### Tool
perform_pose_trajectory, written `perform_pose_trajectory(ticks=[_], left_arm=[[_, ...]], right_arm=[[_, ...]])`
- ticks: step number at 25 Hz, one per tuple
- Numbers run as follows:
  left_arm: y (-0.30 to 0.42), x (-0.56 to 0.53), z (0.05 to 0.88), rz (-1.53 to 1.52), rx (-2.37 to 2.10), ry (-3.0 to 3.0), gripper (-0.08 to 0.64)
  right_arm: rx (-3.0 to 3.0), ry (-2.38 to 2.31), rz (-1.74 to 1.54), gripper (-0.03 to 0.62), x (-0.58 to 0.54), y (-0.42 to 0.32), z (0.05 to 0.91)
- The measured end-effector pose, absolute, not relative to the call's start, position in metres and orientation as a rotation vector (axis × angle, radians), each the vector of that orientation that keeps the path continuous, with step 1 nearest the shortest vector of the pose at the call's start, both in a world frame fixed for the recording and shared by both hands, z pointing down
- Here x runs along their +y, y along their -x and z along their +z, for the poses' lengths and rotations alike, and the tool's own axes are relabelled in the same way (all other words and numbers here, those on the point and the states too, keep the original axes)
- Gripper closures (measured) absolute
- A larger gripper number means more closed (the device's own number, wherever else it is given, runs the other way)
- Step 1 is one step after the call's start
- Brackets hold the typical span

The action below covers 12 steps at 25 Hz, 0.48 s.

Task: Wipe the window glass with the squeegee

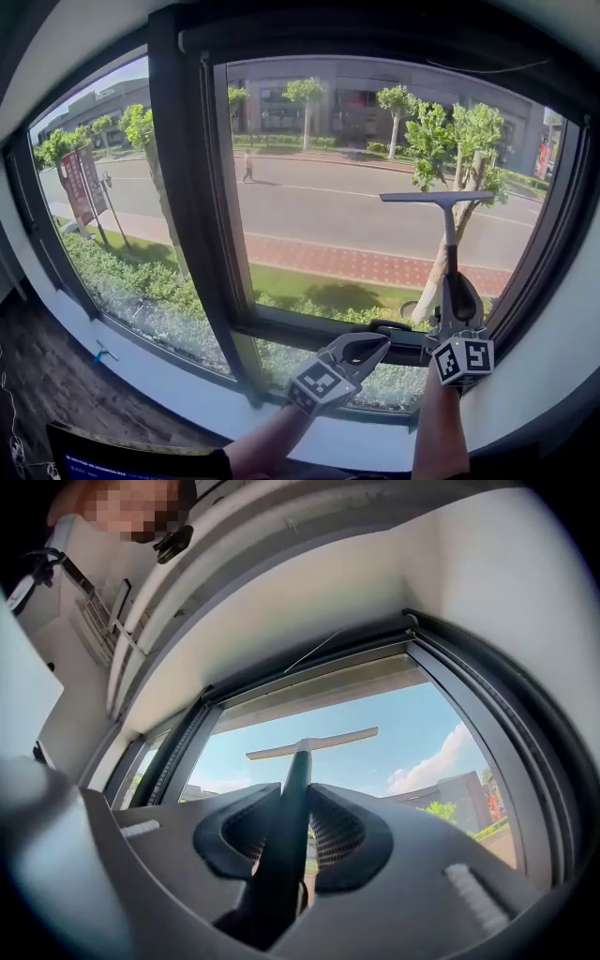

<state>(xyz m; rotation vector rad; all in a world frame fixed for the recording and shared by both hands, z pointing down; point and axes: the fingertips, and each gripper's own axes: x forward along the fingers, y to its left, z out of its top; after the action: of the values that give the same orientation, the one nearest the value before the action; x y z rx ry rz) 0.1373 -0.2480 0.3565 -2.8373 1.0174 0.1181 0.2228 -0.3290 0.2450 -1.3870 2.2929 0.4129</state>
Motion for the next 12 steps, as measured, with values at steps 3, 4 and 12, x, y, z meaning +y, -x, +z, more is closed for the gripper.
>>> perform_pose_trajectory(ticks=[3,4,12], left_arm=[[-0.130,-0.255,0.342,0.144,1.024,2.804,0.558],[-0.127,-0.257,0.337,0.146,1.025,2.792,0.558],[-0.081,-0.261,0.304,0.141,0.971,2.723,0.558]], right_arm=[[2.269,1.341,0.444,0.494,-0.333,-0.208,0.217],[2.260,1.333,0.453,0.494,-0.334,-0.204,0.209],[2.190,1.300,0.515,0.494,-0.336,-0.148,0.149]])
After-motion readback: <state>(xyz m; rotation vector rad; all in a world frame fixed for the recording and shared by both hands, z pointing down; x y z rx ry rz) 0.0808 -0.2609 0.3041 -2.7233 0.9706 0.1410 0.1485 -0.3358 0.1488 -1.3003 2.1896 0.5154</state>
